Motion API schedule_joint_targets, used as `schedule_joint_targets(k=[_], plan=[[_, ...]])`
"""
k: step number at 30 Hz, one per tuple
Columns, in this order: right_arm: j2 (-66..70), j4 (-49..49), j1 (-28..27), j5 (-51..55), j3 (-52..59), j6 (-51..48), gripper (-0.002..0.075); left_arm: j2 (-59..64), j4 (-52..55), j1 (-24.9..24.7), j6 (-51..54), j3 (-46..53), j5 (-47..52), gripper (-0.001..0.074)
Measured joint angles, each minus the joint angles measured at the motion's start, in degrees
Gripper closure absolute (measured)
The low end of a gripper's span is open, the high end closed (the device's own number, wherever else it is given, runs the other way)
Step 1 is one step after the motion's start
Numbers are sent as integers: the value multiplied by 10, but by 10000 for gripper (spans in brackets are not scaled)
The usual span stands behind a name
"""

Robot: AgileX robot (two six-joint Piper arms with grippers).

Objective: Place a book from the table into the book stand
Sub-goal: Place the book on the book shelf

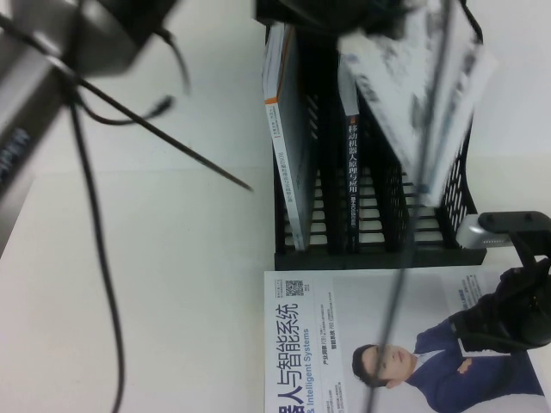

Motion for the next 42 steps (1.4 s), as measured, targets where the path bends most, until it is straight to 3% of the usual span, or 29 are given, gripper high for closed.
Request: schedule_joint_targets(k=[10,23,42], plan=[[0,0,0,7,0,-2,728,10,58,-20,-95,-1,-26,622],[0,0,0,13,0,-3,728,10,49,-20,-159,-9,-158,623],[1,-1,0,13,0,-3,728,8,-96,-20,-81,-64,-232,623]])
